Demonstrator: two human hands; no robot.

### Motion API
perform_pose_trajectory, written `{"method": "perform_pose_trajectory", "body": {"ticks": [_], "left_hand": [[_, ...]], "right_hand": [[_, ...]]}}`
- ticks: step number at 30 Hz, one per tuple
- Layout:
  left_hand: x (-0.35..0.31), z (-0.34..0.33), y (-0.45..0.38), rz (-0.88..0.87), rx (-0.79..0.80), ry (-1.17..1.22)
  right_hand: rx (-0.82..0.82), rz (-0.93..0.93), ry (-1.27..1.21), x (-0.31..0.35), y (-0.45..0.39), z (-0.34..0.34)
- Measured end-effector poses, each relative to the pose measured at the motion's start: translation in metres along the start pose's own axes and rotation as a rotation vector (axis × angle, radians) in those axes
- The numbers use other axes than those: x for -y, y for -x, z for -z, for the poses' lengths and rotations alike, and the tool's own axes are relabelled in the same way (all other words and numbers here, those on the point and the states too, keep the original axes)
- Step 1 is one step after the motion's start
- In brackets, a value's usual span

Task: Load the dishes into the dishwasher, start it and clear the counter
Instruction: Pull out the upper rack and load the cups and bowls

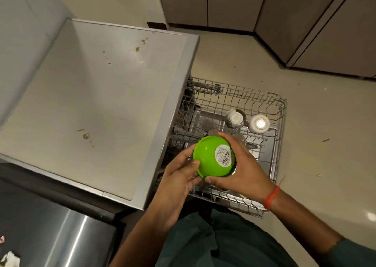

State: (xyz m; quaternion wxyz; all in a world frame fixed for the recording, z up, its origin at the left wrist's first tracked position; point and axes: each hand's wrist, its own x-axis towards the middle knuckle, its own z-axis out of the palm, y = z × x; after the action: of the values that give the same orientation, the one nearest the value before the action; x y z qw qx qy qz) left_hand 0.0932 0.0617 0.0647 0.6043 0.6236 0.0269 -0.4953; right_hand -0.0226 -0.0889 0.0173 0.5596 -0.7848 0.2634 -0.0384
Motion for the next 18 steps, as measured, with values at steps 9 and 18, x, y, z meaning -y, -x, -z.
{"method": "perform_pose_trajectory", "body": {"ticks": [9,18], "left_hand": [[-0.005,0.013,-0.054,0.158,0.092,-0.278],[-0.004,0.010,-0.107,0.224,0.194,-0.341]], "right_hand": [[-0.232,-0.229,0.156,-0.058,-0.095,0.010],[-0.171,-0.341,0.427,-0.123,-0.213,-0.002]]}}
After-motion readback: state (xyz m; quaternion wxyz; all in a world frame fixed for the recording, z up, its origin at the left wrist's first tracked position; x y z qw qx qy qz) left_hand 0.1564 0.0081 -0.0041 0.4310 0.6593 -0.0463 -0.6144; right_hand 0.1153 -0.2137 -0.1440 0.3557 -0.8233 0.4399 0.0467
